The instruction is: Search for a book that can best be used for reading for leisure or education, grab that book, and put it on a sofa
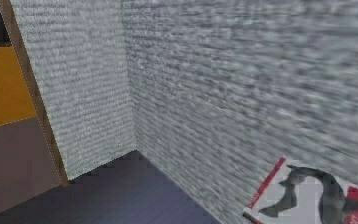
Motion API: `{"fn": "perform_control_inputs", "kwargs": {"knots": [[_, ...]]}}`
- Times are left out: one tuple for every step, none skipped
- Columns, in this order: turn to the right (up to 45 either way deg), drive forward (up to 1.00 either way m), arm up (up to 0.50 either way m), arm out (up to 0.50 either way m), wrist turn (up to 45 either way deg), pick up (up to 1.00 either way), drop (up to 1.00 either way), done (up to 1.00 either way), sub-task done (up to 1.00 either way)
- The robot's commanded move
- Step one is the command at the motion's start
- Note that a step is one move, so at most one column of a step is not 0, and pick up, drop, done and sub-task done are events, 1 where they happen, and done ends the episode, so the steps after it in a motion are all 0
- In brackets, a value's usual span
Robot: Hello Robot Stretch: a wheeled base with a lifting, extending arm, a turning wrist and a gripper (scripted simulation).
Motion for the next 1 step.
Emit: {"fn": "perform_control_inputs", "kwargs": {"knots": [[0.0, 0.0, 0.0, -0.3, 0.0, 0.0, 0.0, 0.0, 0.0]]}}
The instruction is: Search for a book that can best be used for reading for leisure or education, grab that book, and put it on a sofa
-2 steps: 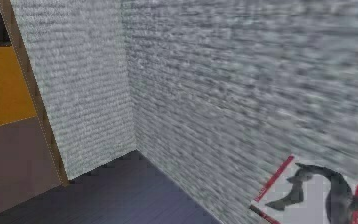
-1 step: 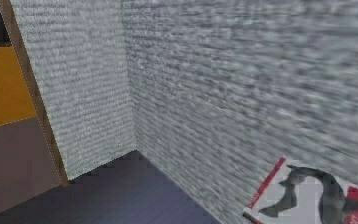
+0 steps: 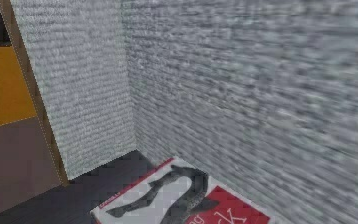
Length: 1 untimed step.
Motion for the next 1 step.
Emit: {"fn": "perform_control_inputs", "kwargs": {"knots": [[-45.0, 0.0, 0.0, 0.0, 0.0, 0.0, 0.0, 0.0, 0.0]]}}
